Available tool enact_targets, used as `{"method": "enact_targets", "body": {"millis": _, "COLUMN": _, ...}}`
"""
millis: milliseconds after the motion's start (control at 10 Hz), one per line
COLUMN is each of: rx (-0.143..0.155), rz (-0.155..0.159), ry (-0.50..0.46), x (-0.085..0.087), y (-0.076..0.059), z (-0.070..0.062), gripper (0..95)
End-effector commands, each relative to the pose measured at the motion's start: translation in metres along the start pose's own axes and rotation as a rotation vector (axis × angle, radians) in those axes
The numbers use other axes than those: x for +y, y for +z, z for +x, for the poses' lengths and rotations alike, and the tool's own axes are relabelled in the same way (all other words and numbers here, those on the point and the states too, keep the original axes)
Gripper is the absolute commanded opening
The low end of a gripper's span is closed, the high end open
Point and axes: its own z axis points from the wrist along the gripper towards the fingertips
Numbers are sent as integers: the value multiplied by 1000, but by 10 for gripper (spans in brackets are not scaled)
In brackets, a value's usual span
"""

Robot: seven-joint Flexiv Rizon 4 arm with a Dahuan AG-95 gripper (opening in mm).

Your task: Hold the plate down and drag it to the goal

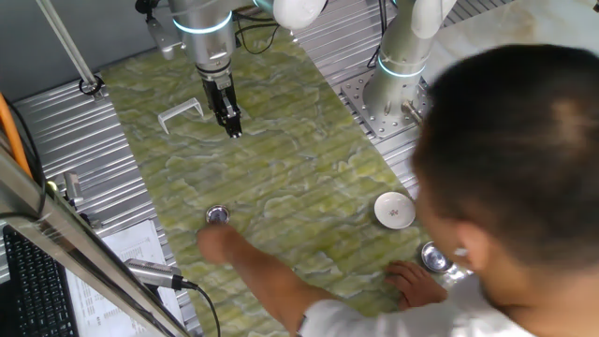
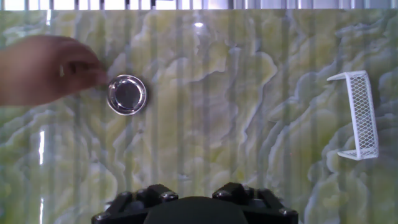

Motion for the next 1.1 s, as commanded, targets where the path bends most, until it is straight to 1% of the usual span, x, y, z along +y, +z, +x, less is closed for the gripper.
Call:
{"method": "enact_targets", "body": {"millis": 100, "rx": 2, "rz": 1, "ry": 0, "x": 0, "y": 0, "z": -1, "gripper": 0}}
{"method": "enact_targets", "body": {"millis": 1100, "rx": 2, "rz": 1, "ry": 0, "x": 1, "y": -2, "z": 0, "gripper": 0}}
